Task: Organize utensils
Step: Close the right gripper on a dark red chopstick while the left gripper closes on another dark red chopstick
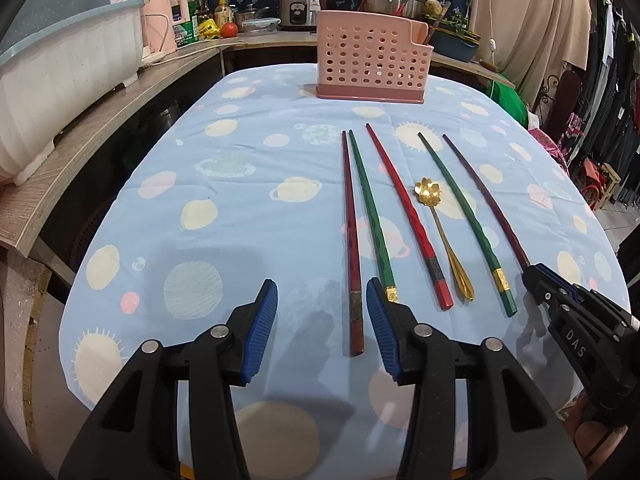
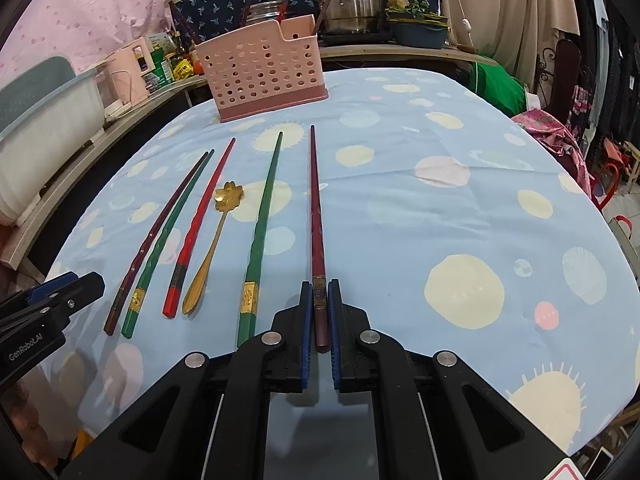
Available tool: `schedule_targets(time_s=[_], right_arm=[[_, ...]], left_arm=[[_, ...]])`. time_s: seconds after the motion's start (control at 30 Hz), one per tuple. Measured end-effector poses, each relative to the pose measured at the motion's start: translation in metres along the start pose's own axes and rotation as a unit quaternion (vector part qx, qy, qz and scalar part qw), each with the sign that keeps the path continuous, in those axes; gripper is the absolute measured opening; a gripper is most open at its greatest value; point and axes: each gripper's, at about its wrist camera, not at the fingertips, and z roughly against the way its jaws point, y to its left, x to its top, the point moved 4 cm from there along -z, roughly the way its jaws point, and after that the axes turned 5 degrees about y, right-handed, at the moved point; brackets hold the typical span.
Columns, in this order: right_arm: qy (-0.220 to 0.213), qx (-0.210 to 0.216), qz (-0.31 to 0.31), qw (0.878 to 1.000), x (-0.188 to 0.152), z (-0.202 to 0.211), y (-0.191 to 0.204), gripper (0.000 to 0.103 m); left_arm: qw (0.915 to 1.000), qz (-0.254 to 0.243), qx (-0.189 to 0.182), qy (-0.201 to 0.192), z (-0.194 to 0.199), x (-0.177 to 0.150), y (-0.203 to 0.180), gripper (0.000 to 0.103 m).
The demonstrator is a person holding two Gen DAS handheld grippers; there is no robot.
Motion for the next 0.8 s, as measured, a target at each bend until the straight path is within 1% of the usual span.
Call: schedule_targets(time_s=[0.43, 0.63, 0.8], right_arm=[[-0.001, -0.002, 0.0, 1.0, -0.003, 0.002, -0.001, 0.007], [0.001, -0.001, -0.003, 1.0, -0.006, 0.004, -0.001, 0.007], [0.001, -0.001, -0.005, 1.0, -0.007, 0.005, -0.001, 0.007]], left_arm=[[0.9999, -0.002, 0.0, 0.012, -0.014, -0.009, 0.0, 0.044], [0.9999, -0.003, 0.001, 0.014, -0.021, -0.011, -0.001, 0.044], [0.9999, -0.01, 0.005, 0.007, -0.023, -0.01, -0.001, 0.044]])
